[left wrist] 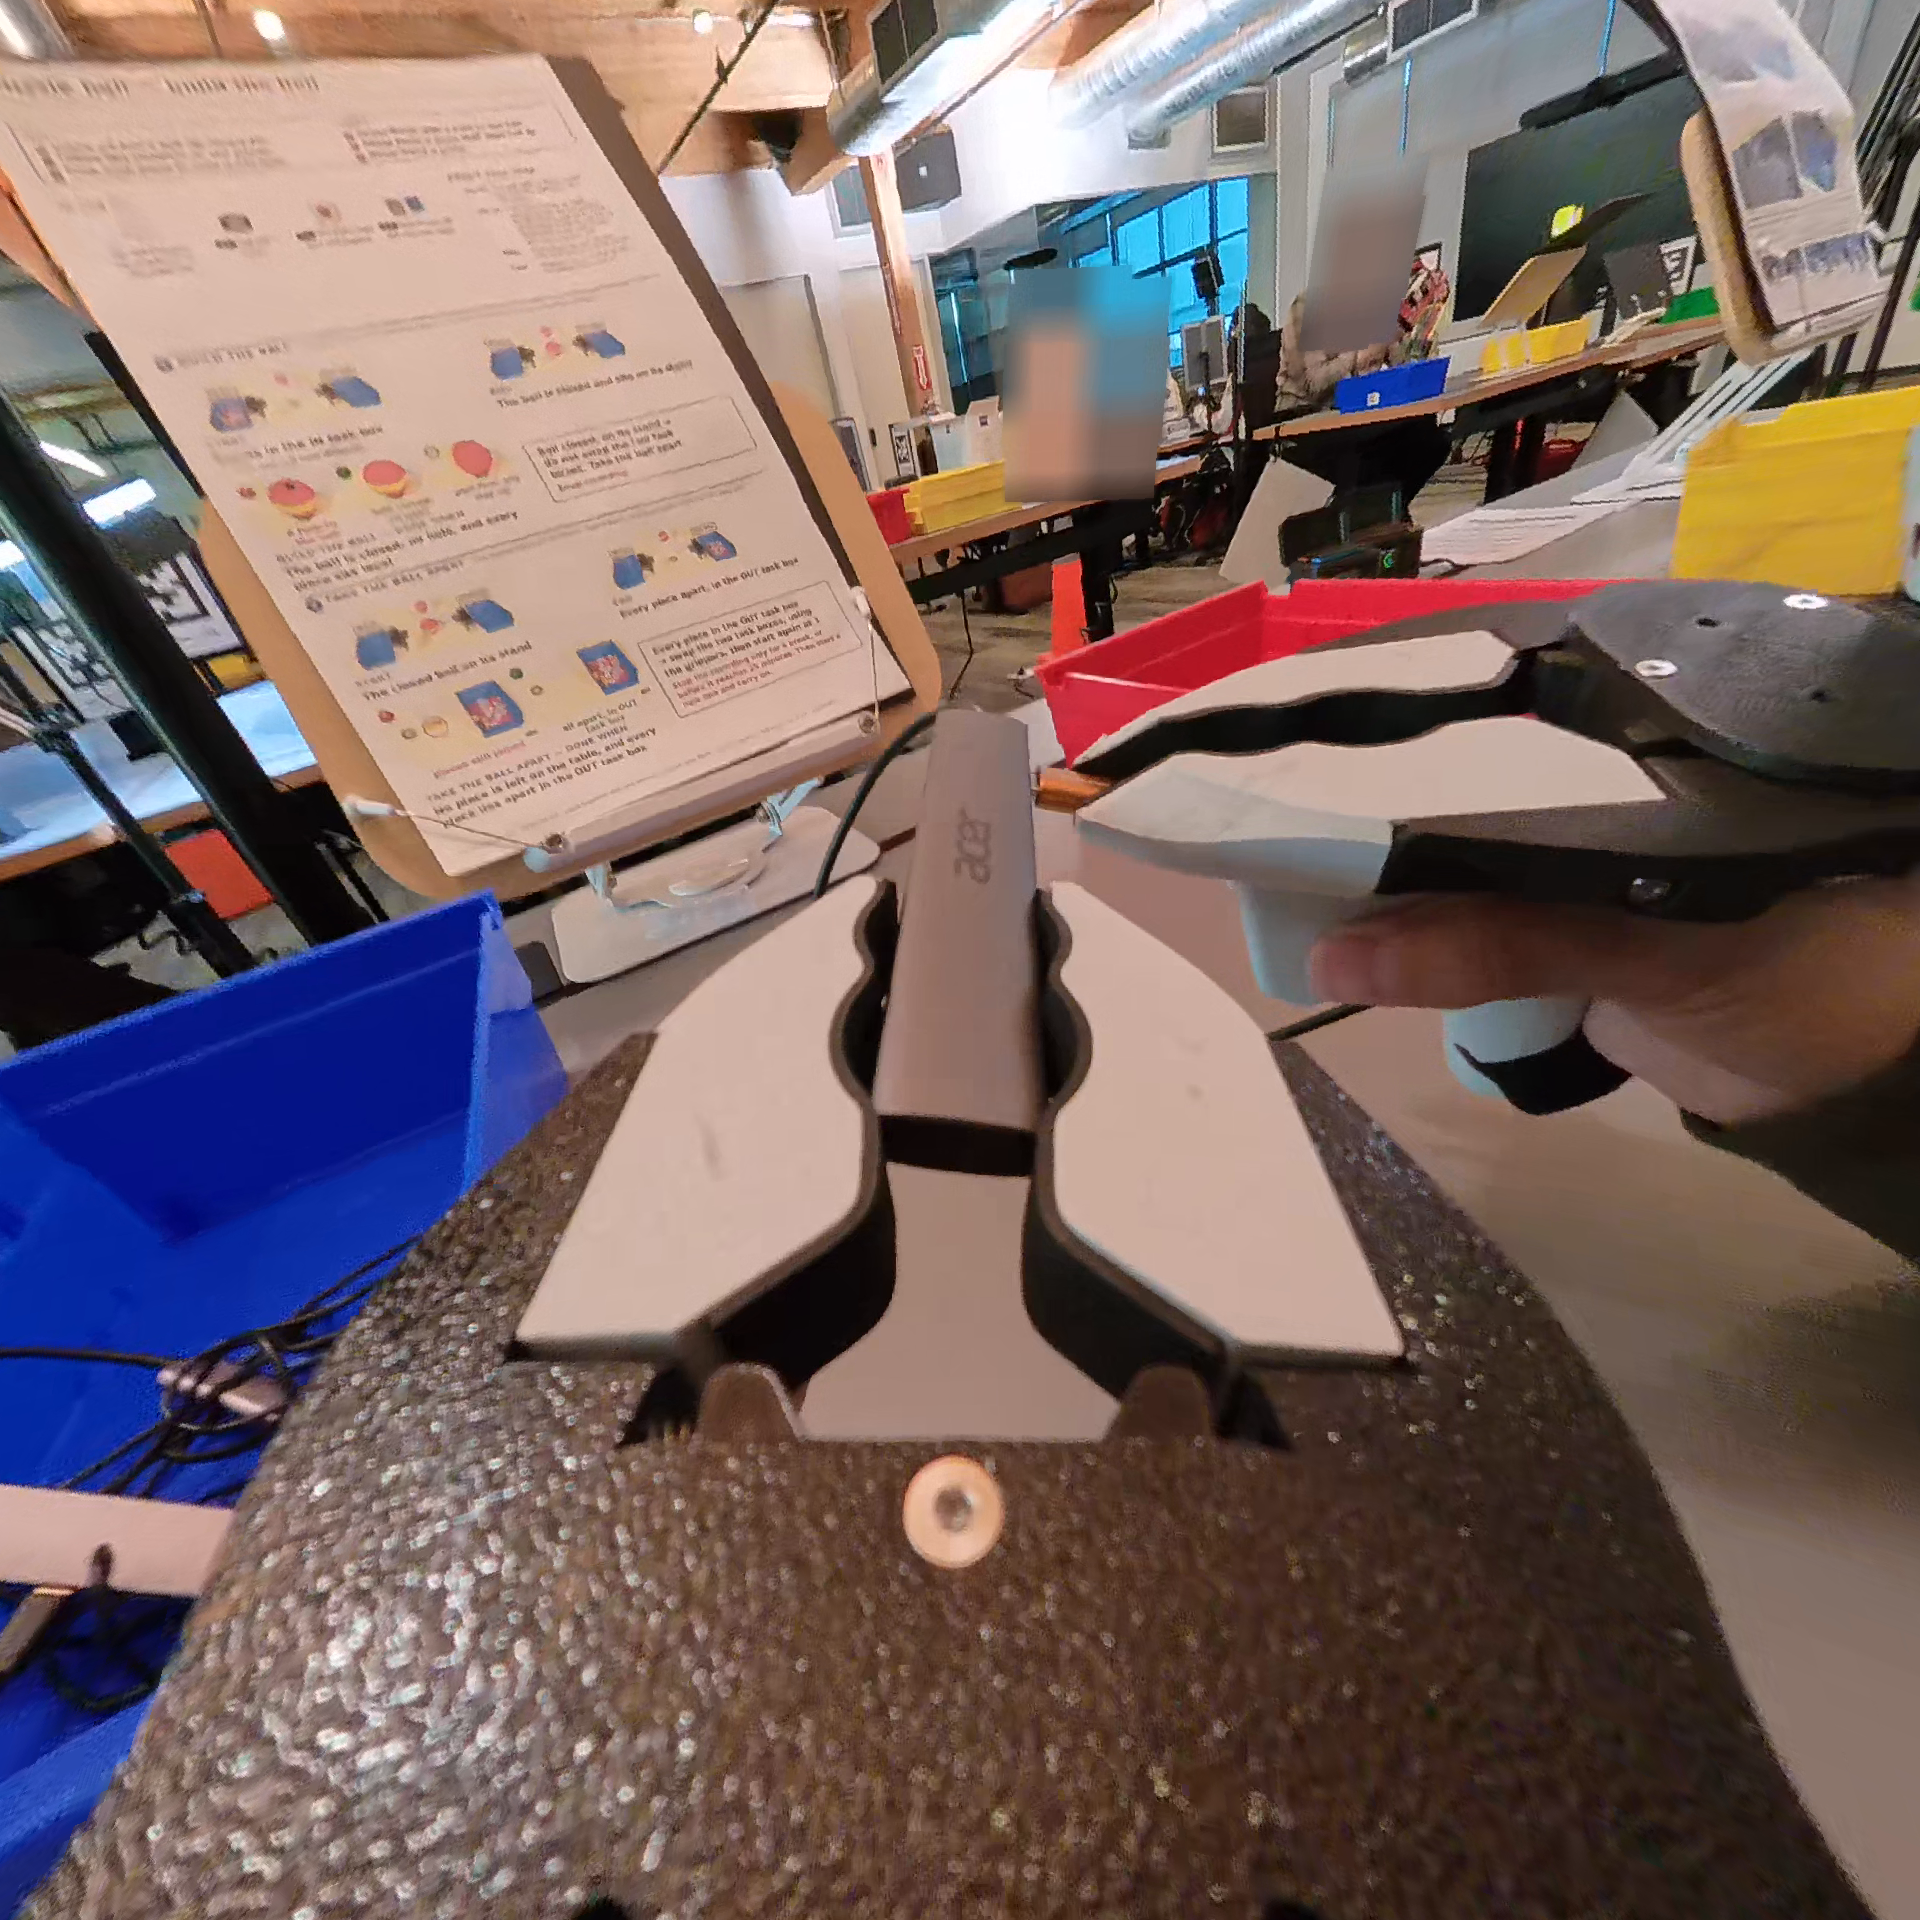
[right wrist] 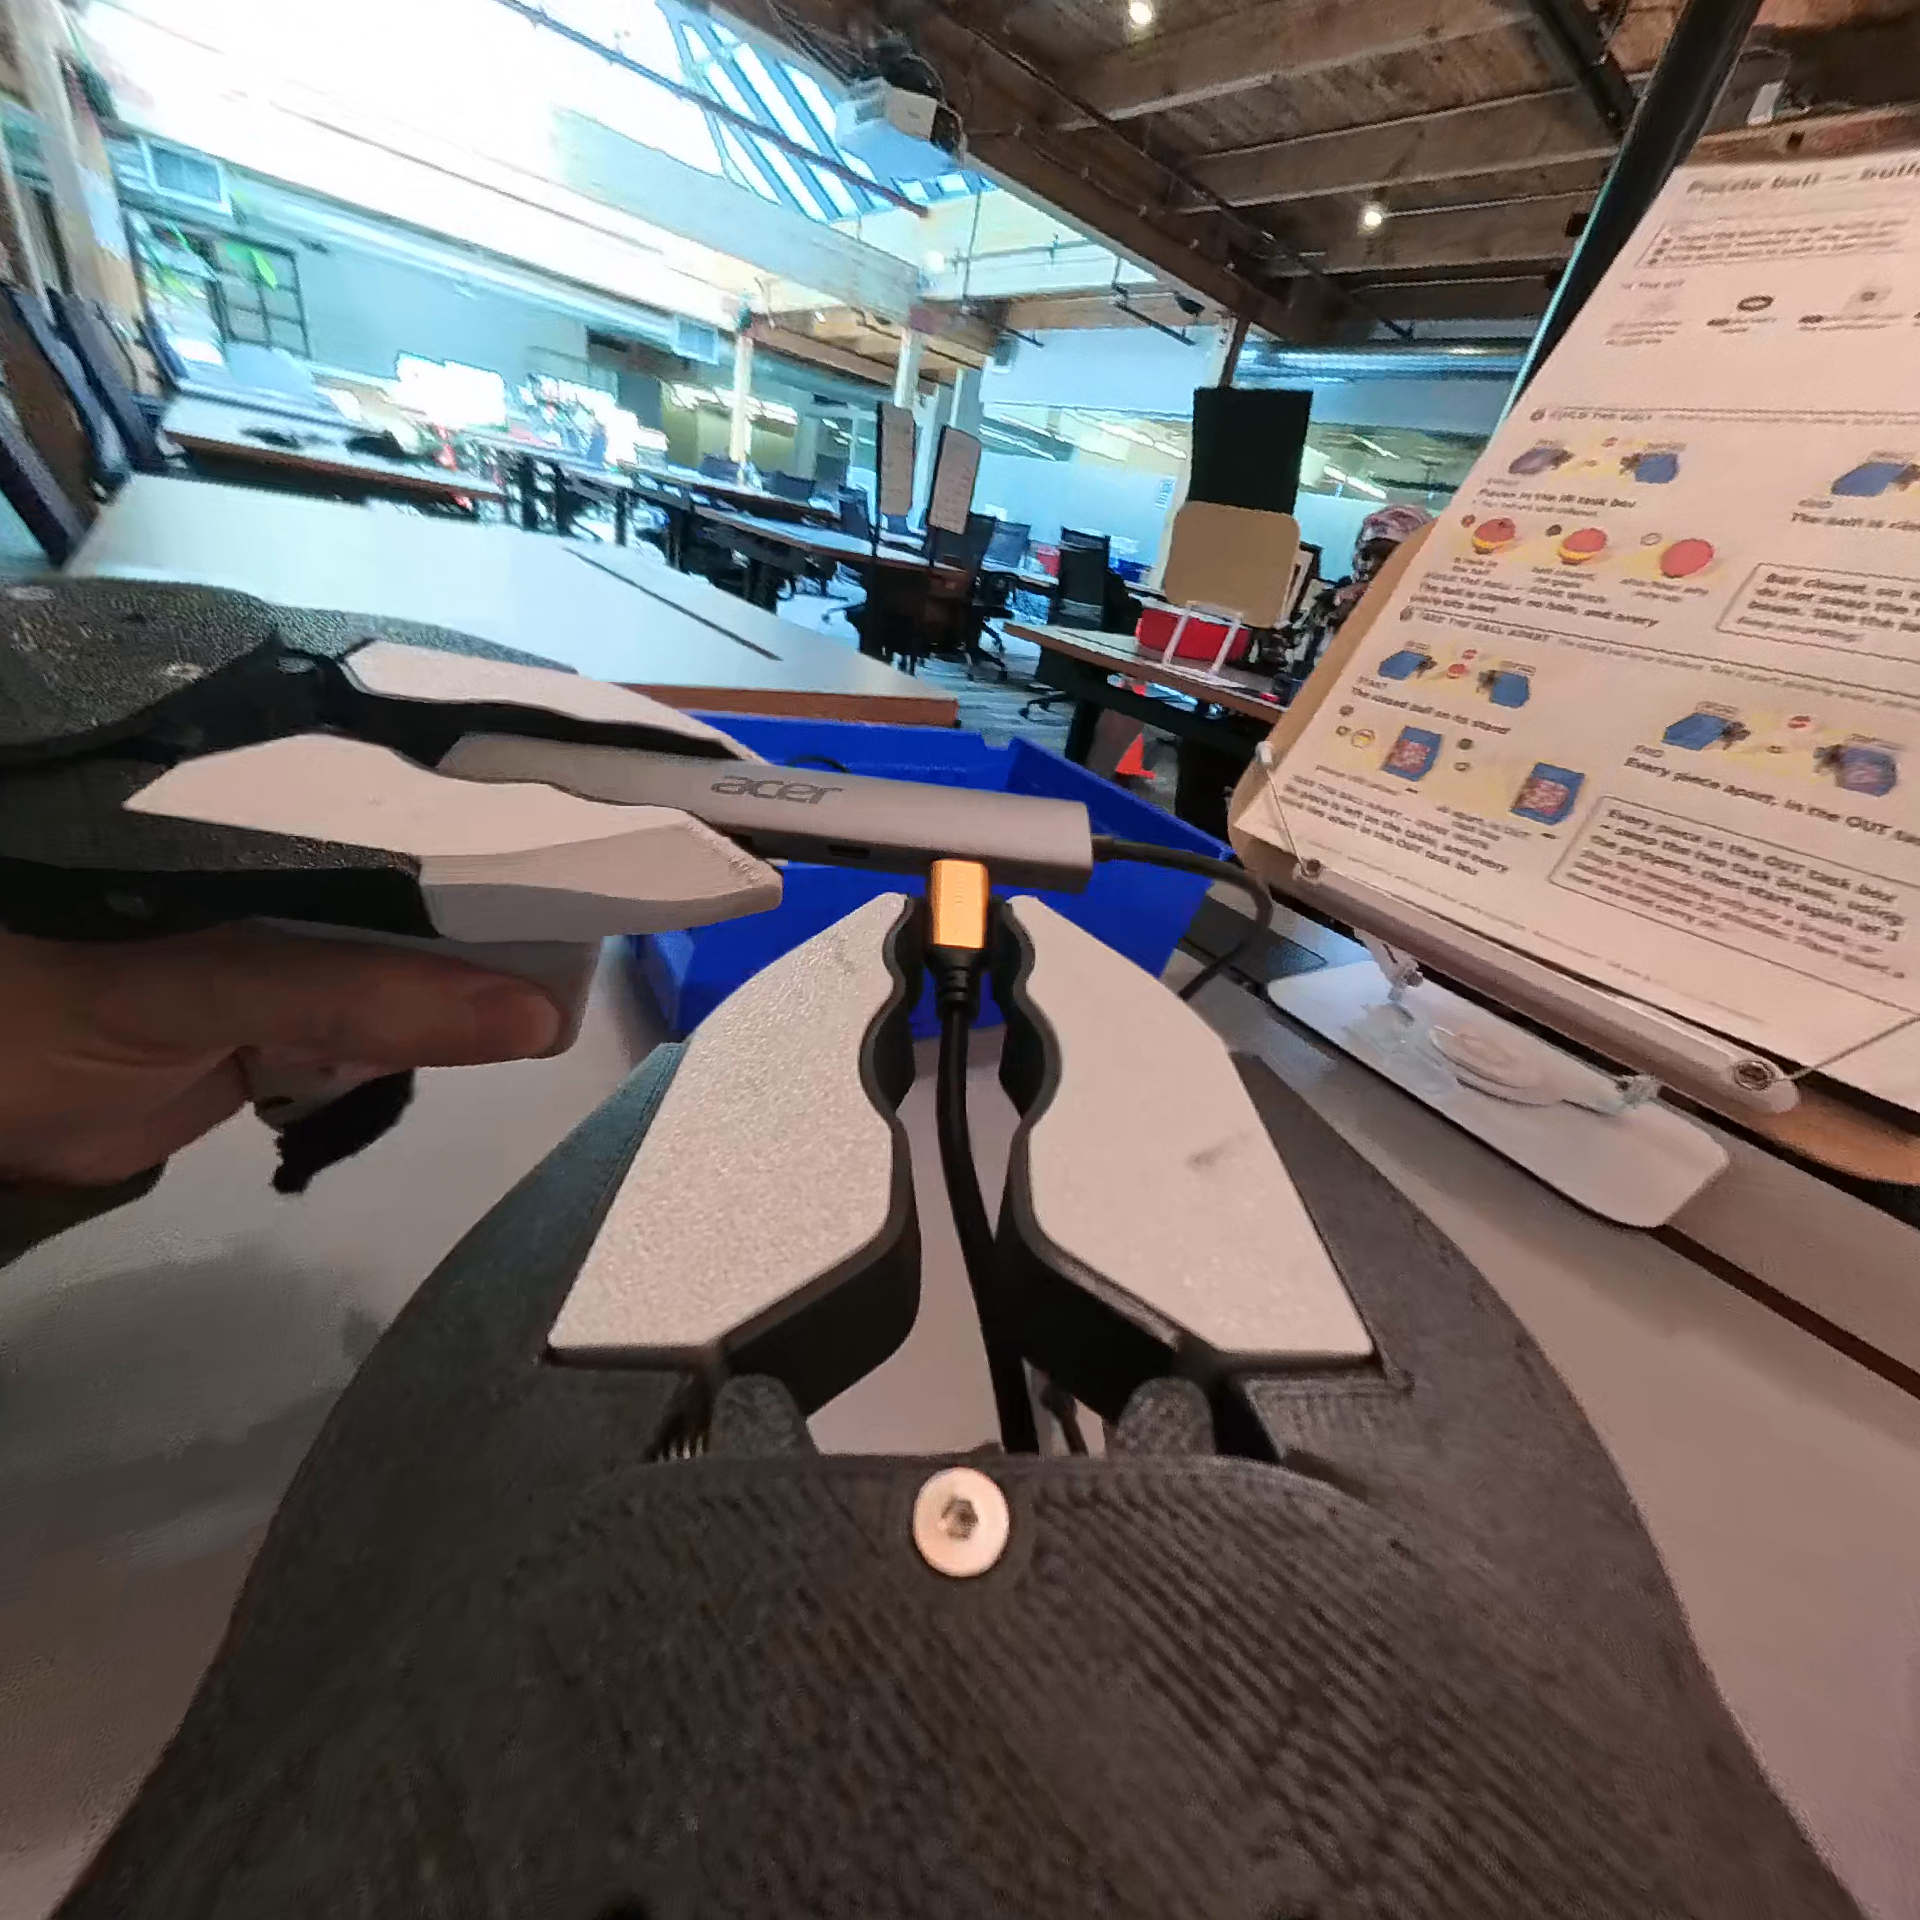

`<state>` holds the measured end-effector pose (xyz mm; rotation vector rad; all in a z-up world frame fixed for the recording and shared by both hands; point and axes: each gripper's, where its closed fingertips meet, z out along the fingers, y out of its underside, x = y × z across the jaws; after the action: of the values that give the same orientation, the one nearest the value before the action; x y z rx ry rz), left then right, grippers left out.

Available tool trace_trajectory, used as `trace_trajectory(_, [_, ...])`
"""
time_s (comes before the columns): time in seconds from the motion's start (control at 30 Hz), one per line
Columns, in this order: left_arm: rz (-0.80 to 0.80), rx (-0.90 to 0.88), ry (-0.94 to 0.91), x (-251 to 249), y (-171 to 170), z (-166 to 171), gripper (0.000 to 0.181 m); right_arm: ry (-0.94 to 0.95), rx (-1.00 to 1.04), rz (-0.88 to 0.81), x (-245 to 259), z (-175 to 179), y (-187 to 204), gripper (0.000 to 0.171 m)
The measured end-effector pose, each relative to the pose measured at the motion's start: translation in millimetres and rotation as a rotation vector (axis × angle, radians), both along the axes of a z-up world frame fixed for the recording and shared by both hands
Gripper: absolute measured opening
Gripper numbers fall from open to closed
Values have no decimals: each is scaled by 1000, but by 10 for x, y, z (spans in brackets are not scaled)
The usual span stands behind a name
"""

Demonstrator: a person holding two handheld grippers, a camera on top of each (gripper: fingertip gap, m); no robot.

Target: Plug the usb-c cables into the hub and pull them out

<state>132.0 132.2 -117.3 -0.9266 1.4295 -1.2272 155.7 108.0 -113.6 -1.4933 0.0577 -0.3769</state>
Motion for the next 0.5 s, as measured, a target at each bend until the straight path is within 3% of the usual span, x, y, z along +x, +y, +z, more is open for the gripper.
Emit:
trace_trajectory(0.03, [21,12,-17,-18,24,36,25,-11,-1,-3,-31,30,4,13])
trace_trajectory(0.1, [274,-29,-112,-104,581,212,25,-55,-72,47,-208,-47,0,13])
trace_trajectory(0.13, [271,-114,-110,-169,798,272,24,-75,-69,8,-205,-74,-58,12])
trace_trajectory(0.2, [176,-222,-159,-308,904,504,24,-63,-16,-130,33,-31,-270,12])
trace_trajectory(0.33, [21,-109,-223,-420,392,771,24,22,102,-80,226,292,-476,12])
trace_trajectory(0.5, [-98,-55,-161,-344,115,622,24,-64,92,-116,413,848,-975,12])
